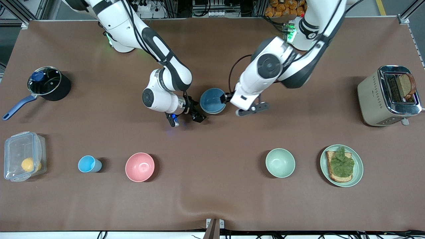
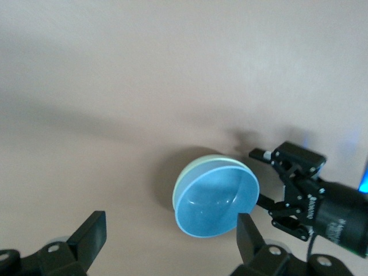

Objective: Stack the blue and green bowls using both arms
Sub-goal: 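Open the left gripper and lift it away from the stacked bowls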

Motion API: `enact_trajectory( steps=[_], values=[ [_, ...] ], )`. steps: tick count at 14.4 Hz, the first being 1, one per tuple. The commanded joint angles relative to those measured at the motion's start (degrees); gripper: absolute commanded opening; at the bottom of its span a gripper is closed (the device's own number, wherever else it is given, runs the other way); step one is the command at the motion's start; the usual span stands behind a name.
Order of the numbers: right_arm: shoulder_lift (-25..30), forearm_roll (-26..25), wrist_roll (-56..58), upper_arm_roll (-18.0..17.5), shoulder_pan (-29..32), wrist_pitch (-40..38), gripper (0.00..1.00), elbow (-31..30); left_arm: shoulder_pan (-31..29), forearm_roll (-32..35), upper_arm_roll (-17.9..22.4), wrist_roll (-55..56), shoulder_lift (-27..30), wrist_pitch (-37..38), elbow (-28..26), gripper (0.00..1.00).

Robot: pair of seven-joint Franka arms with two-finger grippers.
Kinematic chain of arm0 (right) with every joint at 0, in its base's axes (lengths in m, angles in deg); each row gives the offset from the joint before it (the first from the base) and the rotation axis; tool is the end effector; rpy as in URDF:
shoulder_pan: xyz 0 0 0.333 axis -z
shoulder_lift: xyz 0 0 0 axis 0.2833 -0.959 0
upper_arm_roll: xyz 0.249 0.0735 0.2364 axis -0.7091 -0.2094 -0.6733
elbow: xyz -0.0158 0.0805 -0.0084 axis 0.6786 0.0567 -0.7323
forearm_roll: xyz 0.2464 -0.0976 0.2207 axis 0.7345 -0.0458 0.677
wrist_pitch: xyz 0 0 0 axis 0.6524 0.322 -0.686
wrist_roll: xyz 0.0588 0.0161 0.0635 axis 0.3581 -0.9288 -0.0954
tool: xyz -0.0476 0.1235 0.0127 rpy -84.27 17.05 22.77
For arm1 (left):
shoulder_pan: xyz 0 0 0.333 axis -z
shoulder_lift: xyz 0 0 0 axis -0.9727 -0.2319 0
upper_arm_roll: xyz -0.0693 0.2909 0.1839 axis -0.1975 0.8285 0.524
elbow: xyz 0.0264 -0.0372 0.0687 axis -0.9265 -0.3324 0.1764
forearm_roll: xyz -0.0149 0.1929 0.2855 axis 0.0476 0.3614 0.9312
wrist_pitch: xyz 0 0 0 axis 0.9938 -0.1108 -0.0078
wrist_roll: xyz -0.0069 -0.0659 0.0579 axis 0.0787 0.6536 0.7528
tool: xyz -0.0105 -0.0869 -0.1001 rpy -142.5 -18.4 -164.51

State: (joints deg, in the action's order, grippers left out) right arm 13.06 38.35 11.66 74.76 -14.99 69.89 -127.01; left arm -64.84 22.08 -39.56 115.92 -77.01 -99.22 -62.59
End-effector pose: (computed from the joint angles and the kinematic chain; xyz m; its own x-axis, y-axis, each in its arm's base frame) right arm 0.4749 0.3769 0.2084 0.4399 -0.7215 -0.5348 -0.8817 -0.4600 -0.1047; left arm 0.4794 -0.3671 0.4294 0.9359 0.3001 -0.1844 0.3275 -0.9341 0.1422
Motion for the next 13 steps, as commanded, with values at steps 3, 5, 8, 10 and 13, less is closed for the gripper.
enact_trajectory(
  steps=[3, 5, 8, 10, 13],
  values=[
    [3.06, 1.47, 1.54, 0.02, 1.38, -1.88, 1.0, -1.9, -6.64, 3.07, -0.16, -0.89, 7.0, 11.23, 4.39, 1.0],
    [4.29, 0.77, 3.72, 0.11, 4.19, -7.59, 1.0, -1.72, -8.66, 5.62, -0.16, -2.21, 8.84, 15.46, 6.06, 1.0],
    [5.96, -1.33, 6.02, 0.29, 6.83, -10.41, 1.0, -1.29, -13.75, 5.81, -0.16, -6.23, 13.49, 20.47, 6.25, 1.0],
    [7.54, -5.19, 5.67, 1.42, 9.11, -16.63, 1.0, 0.2, -18.05, 5.72, -0.25, -12.81, 16.13, 23.9, 6.33, 1.0],
    [9.83, -10.29, 5.5, 4.4, 10.79, -25.33, 1.0, 1.61, -24.65, 5.02, -0.42, -19.42, 19.13, 28.29, 6.94, 1.0]
  ],
)
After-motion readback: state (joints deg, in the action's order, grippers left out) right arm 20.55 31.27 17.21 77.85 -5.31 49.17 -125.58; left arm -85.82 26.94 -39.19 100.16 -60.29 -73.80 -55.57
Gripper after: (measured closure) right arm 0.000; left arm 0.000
